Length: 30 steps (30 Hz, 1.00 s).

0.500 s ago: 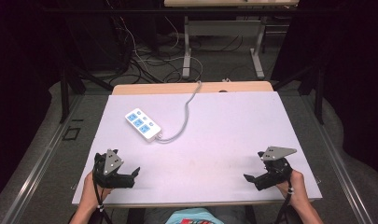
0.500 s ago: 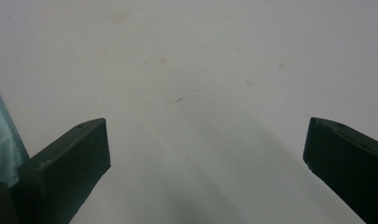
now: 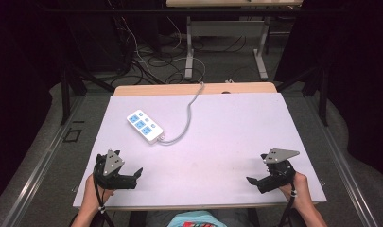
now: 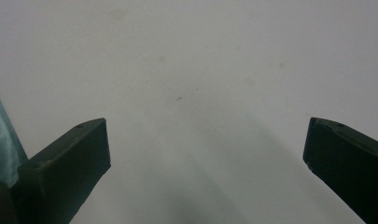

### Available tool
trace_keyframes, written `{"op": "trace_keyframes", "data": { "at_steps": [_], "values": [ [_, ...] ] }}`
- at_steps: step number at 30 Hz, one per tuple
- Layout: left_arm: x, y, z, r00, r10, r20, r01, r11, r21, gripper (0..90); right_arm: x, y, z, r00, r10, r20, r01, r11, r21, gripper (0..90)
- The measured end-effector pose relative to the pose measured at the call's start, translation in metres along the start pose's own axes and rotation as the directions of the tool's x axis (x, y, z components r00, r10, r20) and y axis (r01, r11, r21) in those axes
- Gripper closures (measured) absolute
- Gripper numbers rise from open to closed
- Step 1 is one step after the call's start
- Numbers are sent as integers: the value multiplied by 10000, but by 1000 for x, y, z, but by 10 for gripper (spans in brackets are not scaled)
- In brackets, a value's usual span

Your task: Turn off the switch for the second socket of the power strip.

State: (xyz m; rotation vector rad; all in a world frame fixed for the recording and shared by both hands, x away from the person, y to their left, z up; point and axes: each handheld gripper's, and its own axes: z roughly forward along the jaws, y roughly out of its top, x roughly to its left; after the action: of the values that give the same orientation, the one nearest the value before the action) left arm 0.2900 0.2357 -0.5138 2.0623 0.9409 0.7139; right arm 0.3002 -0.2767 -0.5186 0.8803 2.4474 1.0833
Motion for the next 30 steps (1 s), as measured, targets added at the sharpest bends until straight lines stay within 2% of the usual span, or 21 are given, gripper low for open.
{"op": "trace_keyframes", "data": {
  "at_steps": [2,3,4,5,8,9,13,14,15,16,17,20,22,23,24,26,27,30],
  "values": [
    [2,0,0,9998,-130,114,131,9999,-86,0,0,0,0,10000,21,71,-20,9999,-102,3],
    [4,1,1,10000,-6,36,6,10000,-80,0,0,0,0,10000,22,-2,-22,10000,-25,3],
    [4,1,1,9999,-36,140,36,10000,-22,0,0,0,-1,10000,50,-58,-50,10000,55,3],
    [4,2,2,9998,-34,203,34,10000,0,0,0,0,0,10000,61,30,-61,9998,-175,3],
    [4,4,6,9994,-59,337,56,9999,95,0,0,0,0,10000,52,34,-52,9998,-170,3],
    [4,5,8,9992,-75,388,71,9999,90,0,0,0,0,10000,39,1,-39,10000,-42,3],
    [3,7,11,9992,12,409,-17,9999,140,0,0,0,0,10000,41,56,-41,9999,-92,3],
    [3,8,11,9991,59,408,-70,9996,271,0,0,0,0,10000,9,22,-9,10000,-35,3],
    [3,8,12,9991,-32,425,21,9996,268,0,0,0,-1,10000,6,-14,-6,10000,57,3],
    [4,9,11,9995,72,312,-82,9994,326,0,0,0,0,10000,-17,27,18,10000,-26,3],
    [5,9,12,9993,-79,369,69,9996,278,0,0,0,0,10000,-79,28,79,10000,3,3],
    [8,10,13,9999,-80,148,78,9998,175,0,-1,0,1,9997,-231,-29,231,9997,-9,3],
    [10,11,13,9999,-122,28,121,9998,156,0,-1,1,1,9997,-235,-15,235,9997,92,3],
    [11,12,13,9999,-126,-22,126,9998,134,0,1,0,1,10000,-71,-7,71,10000,65,3],
    [10,13,14,9997,-236,2,236,9996,133,0,1,0,1,9999,-125,67,124,9999,19,3],
    [12,14,15,9999,-122,-60,123,9998,184,0,1,0,0,9999,-140,-22,140,9999,78,3],
    [12,14,16,9998,-198,-88,199,9997,159,0,-1,1,0,9997,-246,-37,247,9996,135,3],
    [14,16,21,9999,-140,-3,140,9994,324,0,-1,1,0,9997,-234,-30,235,9996,138,3]
  ]
}}
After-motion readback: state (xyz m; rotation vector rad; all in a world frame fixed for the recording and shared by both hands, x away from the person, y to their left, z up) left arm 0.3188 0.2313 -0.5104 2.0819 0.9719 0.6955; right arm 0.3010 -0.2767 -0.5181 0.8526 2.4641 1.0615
